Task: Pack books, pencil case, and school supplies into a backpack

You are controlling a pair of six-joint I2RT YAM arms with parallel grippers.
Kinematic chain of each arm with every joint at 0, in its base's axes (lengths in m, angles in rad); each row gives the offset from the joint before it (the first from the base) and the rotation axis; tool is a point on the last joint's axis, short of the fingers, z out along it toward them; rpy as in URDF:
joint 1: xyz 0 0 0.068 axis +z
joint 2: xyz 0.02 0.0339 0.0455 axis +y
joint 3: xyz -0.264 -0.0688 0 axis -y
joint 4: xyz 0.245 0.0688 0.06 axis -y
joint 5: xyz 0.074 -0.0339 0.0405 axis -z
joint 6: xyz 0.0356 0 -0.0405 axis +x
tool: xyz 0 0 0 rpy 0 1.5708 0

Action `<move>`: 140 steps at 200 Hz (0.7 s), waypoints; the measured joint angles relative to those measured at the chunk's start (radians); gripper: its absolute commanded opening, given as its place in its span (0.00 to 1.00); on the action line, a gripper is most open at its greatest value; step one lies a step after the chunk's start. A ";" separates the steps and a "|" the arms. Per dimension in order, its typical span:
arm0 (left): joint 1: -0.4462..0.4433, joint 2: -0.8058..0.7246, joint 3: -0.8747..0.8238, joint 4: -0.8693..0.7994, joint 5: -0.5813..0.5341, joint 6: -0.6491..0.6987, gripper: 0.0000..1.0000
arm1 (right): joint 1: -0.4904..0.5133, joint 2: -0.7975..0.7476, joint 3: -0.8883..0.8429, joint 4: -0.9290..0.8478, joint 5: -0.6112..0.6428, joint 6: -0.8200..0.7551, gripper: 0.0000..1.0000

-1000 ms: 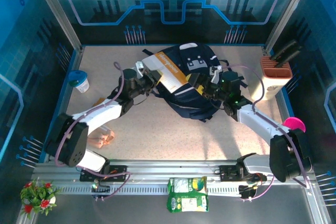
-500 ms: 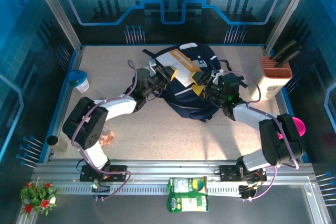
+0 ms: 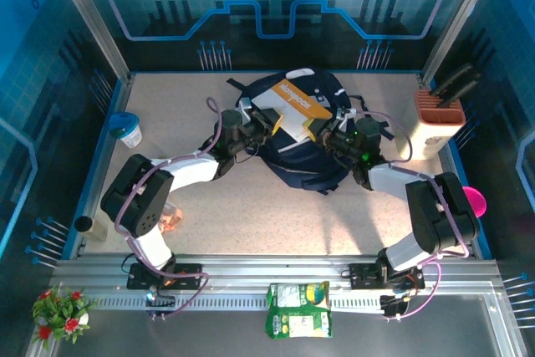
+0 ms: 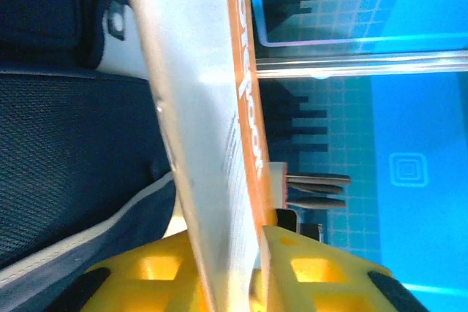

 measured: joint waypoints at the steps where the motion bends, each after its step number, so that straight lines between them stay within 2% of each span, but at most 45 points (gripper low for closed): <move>1: 0.000 -0.001 0.000 -0.003 -0.001 0.004 0.40 | -0.001 -0.002 0.000 -0.002 0.000 -0.001 0.03; 24: -0.003 -0.035 0.028 -0.153 -0.009 0.128 0.59 | -0.035 -0.074 -0.010 -0.106 0.010 -0.079 0.02; 67: -0.072 -0.043 0.201 -0.502 -0.069 0.426 0.77 | -0.135 -0.284 -0.011 -0.381 0.062 -0.284 0.01; 105: -0.177 0.023 0.384 -0.755 -0.133 0.678 0.81 | -0.204 -0.423 -0.006 -0.632 0.145 -0.454 0.01; 140: -0.256 0.157 0.548 -0.945 -0.217 0.881 0.76 | -0.253 -0.484 0.009 -0.797 0.216 -0.556 0.01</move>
